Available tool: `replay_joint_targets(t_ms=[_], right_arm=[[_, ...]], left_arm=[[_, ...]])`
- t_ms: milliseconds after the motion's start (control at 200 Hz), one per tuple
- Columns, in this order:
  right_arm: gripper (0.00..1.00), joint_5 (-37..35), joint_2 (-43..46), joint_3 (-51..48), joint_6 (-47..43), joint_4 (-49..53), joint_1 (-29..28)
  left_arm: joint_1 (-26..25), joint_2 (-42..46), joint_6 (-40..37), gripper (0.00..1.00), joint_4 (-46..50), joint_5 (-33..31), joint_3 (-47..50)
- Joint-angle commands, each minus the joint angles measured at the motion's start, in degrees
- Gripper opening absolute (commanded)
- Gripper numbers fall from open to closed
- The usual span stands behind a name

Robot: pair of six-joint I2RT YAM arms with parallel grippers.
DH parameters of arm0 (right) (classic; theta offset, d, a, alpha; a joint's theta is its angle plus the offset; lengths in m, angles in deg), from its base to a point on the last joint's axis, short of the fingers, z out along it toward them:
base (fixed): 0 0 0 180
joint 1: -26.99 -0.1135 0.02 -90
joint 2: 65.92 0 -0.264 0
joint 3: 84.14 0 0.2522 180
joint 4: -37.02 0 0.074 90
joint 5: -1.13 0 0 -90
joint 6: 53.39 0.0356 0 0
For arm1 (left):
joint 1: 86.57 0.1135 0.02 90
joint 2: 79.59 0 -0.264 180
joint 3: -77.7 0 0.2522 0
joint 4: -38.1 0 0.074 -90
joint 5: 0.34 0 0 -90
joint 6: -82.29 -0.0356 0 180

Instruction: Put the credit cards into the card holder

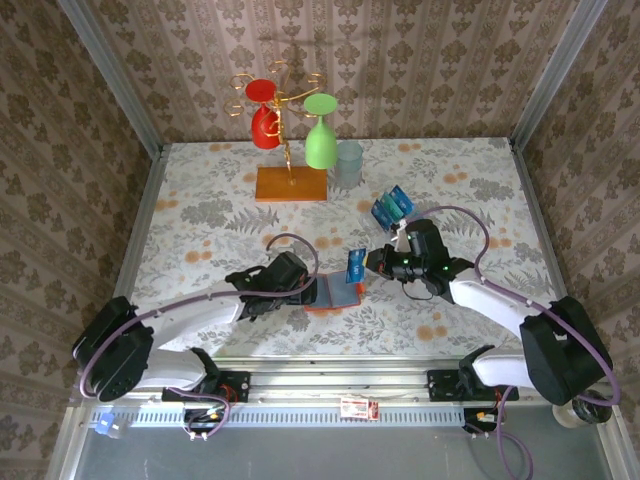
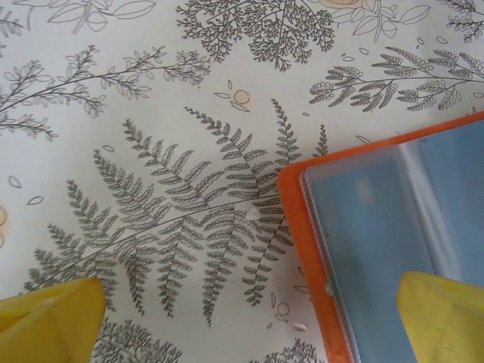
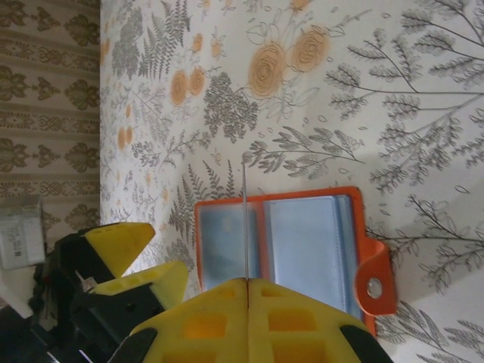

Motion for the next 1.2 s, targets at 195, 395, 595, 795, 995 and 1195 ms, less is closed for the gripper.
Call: replay_joint_targets(t_ms=[195, 395, 595, 795, 995, 1195], right_arm=[[0.00, 0.6, -3.4, -0.8, 0.1, -7.3, -0.6], [0.00, 4.3, -8.7, -0.8, 0.0, -13.1, -2.0], [0.00, 3.4, -10.7, -1.0, -0.5, -15.4, -3.9], [0.00, 3.0, -13.0, -1.9, -0.3, -18.8, -4.9], [0.00, 2.7, -13.8, -2.9, -0.8, -21.2, -5.3], [0.00, 3.2, -15.5, -3.1, -1.3, -23.0, -5.6]], left_arm=[[-0.5, -5.1, -0.6, 1.00, -1.9, 0.2, -3.2], [-0.9, -6.9, 0.3, 1.00, -0.4, -1.4, -3.6], [-0.9, -6.7, 1.2, 1.00, 0.4, -2.2, -2.4], [-0.9, -6.3, 1.9, 1.00, 1.0, -2.5, -0.7], [-0.9, -6.7, 2.7, 1.00, 1.0, -2.9, 1.0], [-0.9, -7.2, 3.2, 1.00, 0.7, -3.1, 1.9]])
